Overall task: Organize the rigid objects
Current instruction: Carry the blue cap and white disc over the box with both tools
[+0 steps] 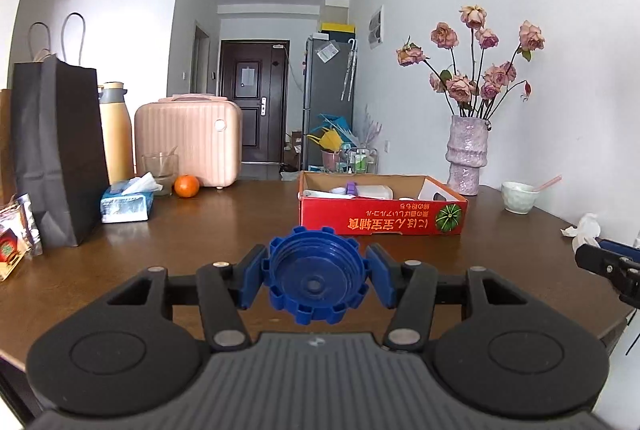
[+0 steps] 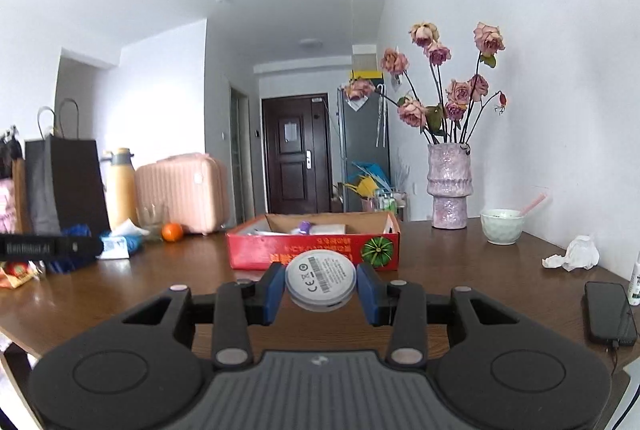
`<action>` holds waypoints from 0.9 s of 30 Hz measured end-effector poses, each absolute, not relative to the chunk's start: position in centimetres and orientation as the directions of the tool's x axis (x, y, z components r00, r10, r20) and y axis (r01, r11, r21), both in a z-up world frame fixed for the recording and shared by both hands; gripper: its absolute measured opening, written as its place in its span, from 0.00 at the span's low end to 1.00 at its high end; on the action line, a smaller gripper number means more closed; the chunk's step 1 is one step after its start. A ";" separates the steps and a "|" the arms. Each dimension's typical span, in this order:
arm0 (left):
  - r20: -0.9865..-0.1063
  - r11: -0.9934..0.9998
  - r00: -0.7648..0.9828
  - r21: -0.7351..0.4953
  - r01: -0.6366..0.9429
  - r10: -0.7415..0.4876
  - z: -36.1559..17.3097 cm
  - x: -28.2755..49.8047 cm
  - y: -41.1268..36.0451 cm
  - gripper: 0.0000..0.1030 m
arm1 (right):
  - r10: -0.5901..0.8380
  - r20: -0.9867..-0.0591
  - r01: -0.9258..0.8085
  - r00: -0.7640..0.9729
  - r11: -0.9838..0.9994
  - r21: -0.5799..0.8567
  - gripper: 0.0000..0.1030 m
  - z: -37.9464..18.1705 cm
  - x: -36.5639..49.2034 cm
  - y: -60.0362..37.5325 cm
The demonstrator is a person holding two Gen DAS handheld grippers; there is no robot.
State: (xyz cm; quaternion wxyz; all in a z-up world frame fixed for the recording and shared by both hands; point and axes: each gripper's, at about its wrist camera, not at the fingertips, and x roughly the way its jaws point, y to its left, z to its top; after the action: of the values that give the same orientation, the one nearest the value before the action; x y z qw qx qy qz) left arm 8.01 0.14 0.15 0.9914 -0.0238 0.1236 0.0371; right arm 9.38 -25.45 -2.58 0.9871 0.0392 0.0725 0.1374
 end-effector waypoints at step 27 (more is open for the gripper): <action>-0.174 0.997 0.983 -0.036 -0.064 0.057 0.8 12.0 0.3 0.54 | 0.250 -0.101 -0.232 0.963 0.959 0.163 0.38 -3.3 11.1 -25.7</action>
State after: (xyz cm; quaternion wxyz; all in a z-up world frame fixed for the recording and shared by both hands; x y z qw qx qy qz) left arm 11.99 0.25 0.78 0.9955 -0.0208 0.0869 0.0304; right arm 11.12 -25.66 -3.28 0.9879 0.0749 0.0602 0.1219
